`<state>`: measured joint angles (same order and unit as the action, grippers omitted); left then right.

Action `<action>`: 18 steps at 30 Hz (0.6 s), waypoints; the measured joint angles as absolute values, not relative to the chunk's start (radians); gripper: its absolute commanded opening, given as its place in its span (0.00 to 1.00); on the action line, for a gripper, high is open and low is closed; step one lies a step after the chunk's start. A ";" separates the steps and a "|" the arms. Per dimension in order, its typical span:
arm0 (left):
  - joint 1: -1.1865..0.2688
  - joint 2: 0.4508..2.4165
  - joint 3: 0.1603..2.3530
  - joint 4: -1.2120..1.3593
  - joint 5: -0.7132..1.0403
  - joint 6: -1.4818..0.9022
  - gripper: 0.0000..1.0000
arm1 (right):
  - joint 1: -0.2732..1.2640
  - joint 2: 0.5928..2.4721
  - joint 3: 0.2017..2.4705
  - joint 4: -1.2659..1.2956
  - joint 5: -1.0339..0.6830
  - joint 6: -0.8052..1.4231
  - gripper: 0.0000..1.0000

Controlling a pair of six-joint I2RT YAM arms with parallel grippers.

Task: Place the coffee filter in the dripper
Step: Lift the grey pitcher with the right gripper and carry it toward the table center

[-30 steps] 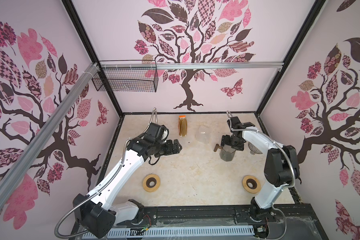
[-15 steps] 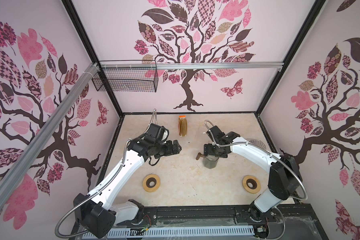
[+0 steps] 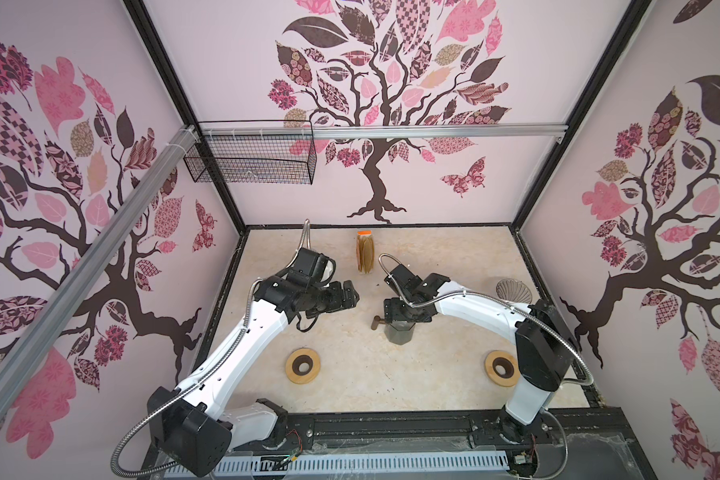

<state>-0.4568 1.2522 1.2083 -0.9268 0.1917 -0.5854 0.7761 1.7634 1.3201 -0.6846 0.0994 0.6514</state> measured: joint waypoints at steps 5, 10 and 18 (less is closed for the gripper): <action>-0.447 1.238 1.195 -0.933 0.186 -0.588 0.98 | 0.791 1.777 1.327 -0.672 0.107 0.652 0.98; -0.439 1.230 1.188 -0.934 0.184 -0.591 0.98 | 0.792 1.796 1.334 -0.670 0.101 0.652 1.00; -0.425 1.226 1.180 -0.937 0.184 -0.599 0.98 | 0.794 1.797 1.423 -0.710 0.102 0.643 1.00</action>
